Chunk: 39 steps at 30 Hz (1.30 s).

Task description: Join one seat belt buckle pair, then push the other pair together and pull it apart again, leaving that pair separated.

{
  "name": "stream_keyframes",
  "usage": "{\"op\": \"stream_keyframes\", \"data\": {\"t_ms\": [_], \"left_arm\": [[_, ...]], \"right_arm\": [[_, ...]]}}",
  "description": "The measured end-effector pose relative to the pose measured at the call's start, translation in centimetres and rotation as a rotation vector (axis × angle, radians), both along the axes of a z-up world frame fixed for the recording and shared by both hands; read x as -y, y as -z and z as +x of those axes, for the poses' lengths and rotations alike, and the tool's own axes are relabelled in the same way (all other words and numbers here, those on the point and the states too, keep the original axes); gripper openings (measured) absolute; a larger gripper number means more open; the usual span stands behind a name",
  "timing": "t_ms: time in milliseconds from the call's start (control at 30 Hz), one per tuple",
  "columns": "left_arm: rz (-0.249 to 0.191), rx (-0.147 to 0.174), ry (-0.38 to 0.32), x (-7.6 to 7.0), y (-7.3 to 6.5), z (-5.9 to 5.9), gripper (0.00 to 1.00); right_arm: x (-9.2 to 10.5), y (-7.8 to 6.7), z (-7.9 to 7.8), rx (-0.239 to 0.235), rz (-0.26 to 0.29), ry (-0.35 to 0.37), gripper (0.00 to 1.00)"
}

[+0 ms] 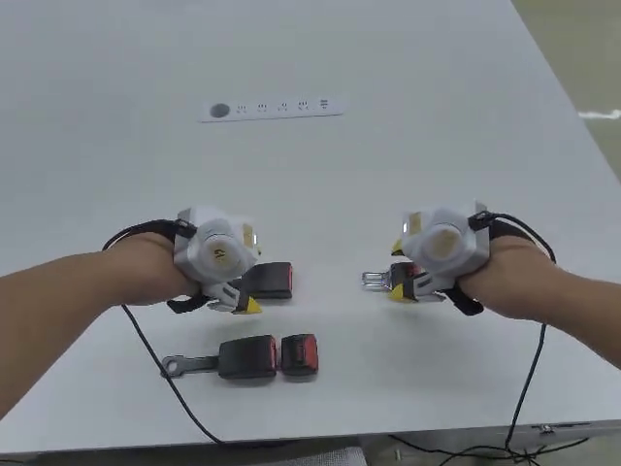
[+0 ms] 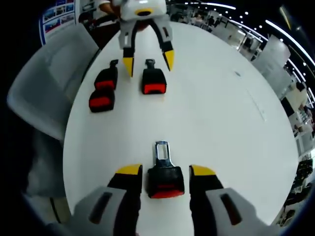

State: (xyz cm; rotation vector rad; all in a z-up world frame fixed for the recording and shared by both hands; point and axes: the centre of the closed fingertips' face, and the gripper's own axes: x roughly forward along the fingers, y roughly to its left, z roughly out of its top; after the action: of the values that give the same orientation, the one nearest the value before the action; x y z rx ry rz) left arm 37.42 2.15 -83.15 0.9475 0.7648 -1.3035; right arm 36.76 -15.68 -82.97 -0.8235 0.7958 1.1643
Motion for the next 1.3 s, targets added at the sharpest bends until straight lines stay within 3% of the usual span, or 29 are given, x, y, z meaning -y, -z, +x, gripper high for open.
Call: {"op": "stream_keyframes", "data": {"t_ms": [100,167,333,500,567,800,1033,1300], "left_arm": [[0.003,-0.017,-0.008,-0.1,0.4,0.4,0.52],[0.037,-0.005,0.028,-0.5,0.9,0.4,0.50],[0.044,-0.012,0.052,-0.3,1.3,0.4,0.47],[0.049,-0.009,0.070,-0.2,1.3,0.7,0.35],[0.050,-0.030,0.074,-0.3,1.4,0.4,0.33],[0.070,-0.004,0.090,-0.2,1.7,0.3,0.33],[0.040,-0.035,0.034,-0.3,1.8,0.5,0.32],[0.045,-0.031,0.035,-0.3,1.7,0.4,0.32]], "right_arm": [[0.5,0.7,0.3,-0.017,-0.011,-0.001,0.38],[0.8,1.1,0.2,-0.032,-0.018,-0.004,0.39],[1.4,1.9,-0.2,-0.063,-0.028,-0.032,0.37],[1.6,2.2,0.0,-0.081,-0.019,-0.038,0.35],[1.5,2.2,0.0,-0.080,-0.024,-0.047,0.35],[1.6,2.3,-0.1,-0.079,-0.022,-0.054,0.34],[1.5,2.3,-0.1,-0.086,-0.047,-0.062,0.34],[0.3,2.1,-0.1,-0.055,-0.041,-0.043,0.34]]}}
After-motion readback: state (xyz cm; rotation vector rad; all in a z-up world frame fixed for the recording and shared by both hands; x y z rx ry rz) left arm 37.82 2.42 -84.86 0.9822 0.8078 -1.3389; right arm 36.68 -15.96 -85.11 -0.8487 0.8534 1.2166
